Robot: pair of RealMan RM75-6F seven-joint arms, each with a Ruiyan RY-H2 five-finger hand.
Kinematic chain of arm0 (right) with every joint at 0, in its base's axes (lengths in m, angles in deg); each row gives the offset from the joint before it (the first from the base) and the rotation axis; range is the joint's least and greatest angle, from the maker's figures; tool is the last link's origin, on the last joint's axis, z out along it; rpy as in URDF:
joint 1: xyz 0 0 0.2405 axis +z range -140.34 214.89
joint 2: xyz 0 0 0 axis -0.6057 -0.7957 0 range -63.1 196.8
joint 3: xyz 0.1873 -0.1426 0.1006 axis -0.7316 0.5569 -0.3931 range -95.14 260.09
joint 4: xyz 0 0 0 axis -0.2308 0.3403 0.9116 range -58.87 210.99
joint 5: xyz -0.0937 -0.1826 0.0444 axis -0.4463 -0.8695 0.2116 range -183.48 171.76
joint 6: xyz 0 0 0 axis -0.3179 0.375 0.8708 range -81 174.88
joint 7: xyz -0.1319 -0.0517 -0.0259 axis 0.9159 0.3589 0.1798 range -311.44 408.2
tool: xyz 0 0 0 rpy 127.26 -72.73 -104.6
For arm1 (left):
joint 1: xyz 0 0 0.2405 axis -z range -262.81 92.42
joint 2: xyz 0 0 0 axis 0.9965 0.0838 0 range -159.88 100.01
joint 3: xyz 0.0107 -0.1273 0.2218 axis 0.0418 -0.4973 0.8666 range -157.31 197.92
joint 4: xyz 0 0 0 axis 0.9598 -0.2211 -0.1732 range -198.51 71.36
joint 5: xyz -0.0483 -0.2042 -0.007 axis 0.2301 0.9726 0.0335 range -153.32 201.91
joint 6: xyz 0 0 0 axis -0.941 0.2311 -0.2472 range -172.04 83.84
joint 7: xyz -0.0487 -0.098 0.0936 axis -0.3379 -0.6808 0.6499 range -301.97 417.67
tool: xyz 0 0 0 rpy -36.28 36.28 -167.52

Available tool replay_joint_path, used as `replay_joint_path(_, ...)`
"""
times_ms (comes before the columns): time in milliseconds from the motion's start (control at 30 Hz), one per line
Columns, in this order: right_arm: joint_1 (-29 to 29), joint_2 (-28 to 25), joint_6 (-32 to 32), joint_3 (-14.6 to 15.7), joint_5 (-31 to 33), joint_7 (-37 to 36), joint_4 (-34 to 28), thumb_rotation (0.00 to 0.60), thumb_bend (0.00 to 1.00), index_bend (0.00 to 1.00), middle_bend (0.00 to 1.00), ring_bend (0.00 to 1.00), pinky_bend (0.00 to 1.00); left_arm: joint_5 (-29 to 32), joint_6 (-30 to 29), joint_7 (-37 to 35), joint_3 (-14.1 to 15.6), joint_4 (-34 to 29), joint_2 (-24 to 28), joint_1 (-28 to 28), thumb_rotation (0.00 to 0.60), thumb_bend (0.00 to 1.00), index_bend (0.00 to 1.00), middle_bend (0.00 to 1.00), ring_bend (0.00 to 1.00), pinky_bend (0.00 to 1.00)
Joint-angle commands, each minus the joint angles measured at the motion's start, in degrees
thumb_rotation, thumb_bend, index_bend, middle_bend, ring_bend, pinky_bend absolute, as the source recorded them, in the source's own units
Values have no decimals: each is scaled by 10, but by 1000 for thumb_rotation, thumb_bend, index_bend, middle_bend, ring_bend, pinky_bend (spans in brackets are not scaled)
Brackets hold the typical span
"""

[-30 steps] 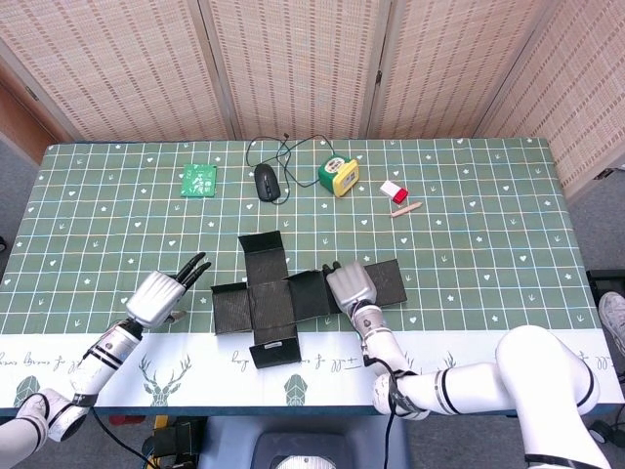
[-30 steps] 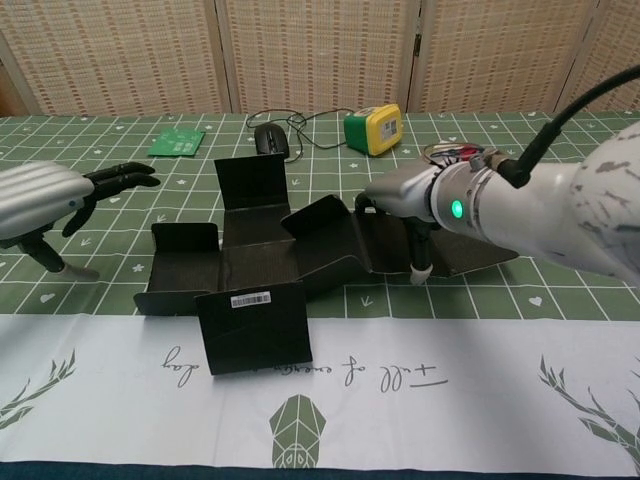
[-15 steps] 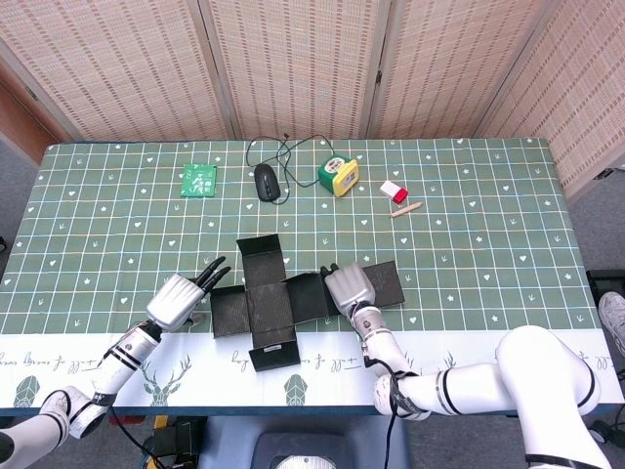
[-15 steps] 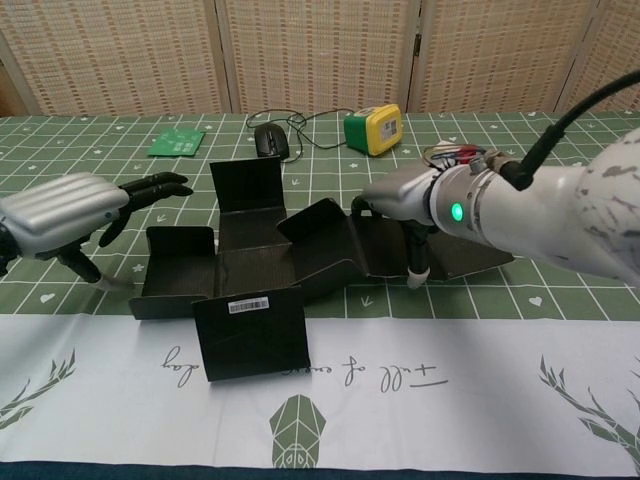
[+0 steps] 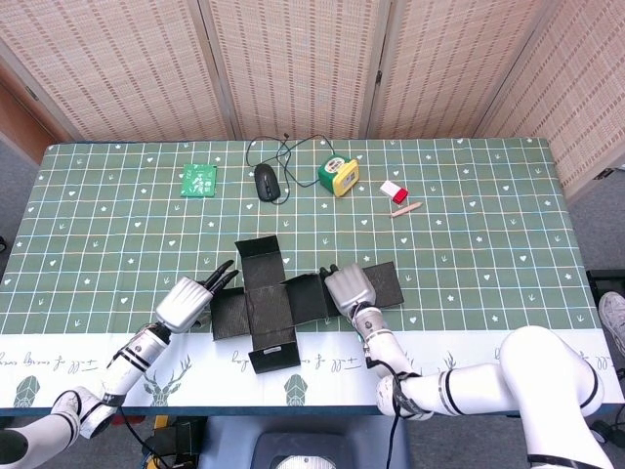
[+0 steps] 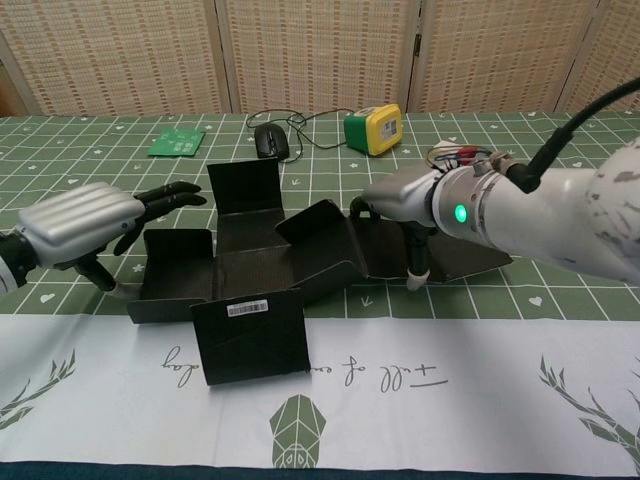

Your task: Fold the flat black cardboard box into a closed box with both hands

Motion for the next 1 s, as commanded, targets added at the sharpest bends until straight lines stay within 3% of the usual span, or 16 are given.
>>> replay_joint_path(33,-1,-1,-2,1,-6,-5,1,600,251,136,255,791,944,4,-7,-20,-3,-8,-3,-1,600,95,0,0,650,984)
replay_joint_path(233,-4,-7,-6,3,-35,-18,-2,600,255,143,260,792,944,18,-13,-68,-13,-50,6,-1,600,94,0,0,646,984)
replay_joint_path(600,20,-55,-34,17,-109,4,-35,600,261,148,263,794,944,44,13,-160,-21,-182,73,2,600,94,0,0,626,984)
replay_joint_path(1000,62,-93,-74,40,-164,30,-66,600,263,175,275,800,944,30,32,-245,-6,-225,101,11,600,94,0,0,627,982)
